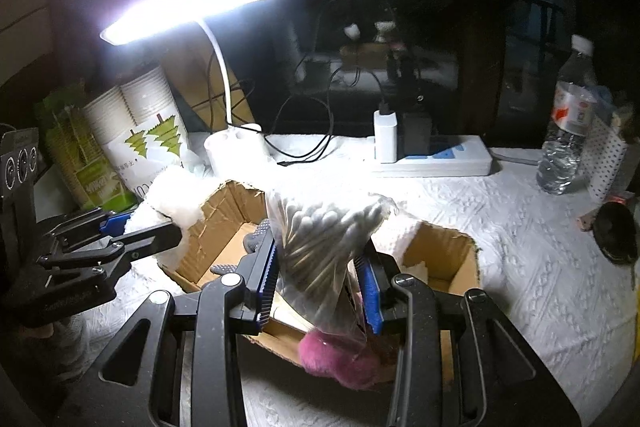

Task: Organize soft objects
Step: 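Carry the bubble wrap and swab bag over the box with both grippers, then lower both items into the box and open both grippers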

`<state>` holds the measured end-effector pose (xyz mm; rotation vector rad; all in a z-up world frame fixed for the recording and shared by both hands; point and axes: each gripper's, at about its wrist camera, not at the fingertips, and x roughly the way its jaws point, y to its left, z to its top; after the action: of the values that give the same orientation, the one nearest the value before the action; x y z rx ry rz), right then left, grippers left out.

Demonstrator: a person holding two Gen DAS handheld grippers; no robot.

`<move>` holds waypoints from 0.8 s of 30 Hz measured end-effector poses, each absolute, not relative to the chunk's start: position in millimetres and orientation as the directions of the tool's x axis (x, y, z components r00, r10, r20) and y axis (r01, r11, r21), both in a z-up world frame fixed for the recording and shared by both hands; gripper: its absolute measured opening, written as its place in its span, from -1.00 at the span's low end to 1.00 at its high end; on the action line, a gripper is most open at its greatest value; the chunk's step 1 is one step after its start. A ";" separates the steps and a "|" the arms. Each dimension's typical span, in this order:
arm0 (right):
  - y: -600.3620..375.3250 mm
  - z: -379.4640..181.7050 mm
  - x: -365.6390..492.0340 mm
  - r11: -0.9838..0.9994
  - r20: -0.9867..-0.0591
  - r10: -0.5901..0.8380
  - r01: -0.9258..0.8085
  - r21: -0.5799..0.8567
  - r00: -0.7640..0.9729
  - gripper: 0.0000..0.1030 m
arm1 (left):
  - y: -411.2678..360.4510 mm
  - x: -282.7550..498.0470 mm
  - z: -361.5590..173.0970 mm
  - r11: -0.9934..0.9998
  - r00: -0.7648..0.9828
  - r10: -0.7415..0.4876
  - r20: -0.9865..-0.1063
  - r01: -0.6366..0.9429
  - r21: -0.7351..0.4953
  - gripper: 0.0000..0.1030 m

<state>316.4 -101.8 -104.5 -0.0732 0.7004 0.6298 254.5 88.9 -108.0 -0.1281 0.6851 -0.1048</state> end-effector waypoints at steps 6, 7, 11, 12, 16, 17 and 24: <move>-91.2 -116.8 329.2 0.801 -0.640 0.529 -0.576 0.161 0.557 -0.26 | 89.7 266.5 -119.5 0.986 0.750 -0.138 -0.647 0.046 -0.157 -0.33; -89.9 -118.3 330.8 0.800 -0.643 0.530 -0.577 0.163 0.553 -0.26 | 90.1 267.9 -121.0 0.986 0.748 -0.138 -0.649 0.045 -0.158 -0.33; -83.0 -127.6 338.4 0.795 -0.658 0.532 -0.582 0.172 0.533 -0.26 | 91.0 274.5 -127.5 0.986 0.736 -0.138 -0.662 0.040 -0.161 -0.33; -81.7 -129.4 339.9 0.795 -0.661 0.532 -0.581 0.174 0.529 -0.26 | 90.9 276.0 -128.9 0.986 0.733 -0.137 -0.666 0.038 -0.161 -0.33; -78.2 -135.3 345.6 0.798 -0.673 0.525 -0.576 0.176 0.521 -0.26 | 90.7 280.4 -134.1 0.986 0.723 -0.141 -0.676 0.038 -0.165 -0.32; -77.8 -136.7 346.9 0.799 -0.677 0.523 -0.574 0.178 0.518 -0.26 | 90.9 281.6 -135.2 0.985 0.721 -0.142 -0.679 0.037 -0.166 -0.31; -77.5 -137.8 347.7 0.809 -0.683 0.507 -0.564 0.166 0.525 -0.20 | 90.2 285.2 -139.0 0.987 0.705 -0.130 -0.697 0.022 -0.162 -0.27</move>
<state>347.7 -77.5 -137.8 -0.0792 0.7905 0.6415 285.2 90.2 -139.0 -0.1454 0.7840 -0.0847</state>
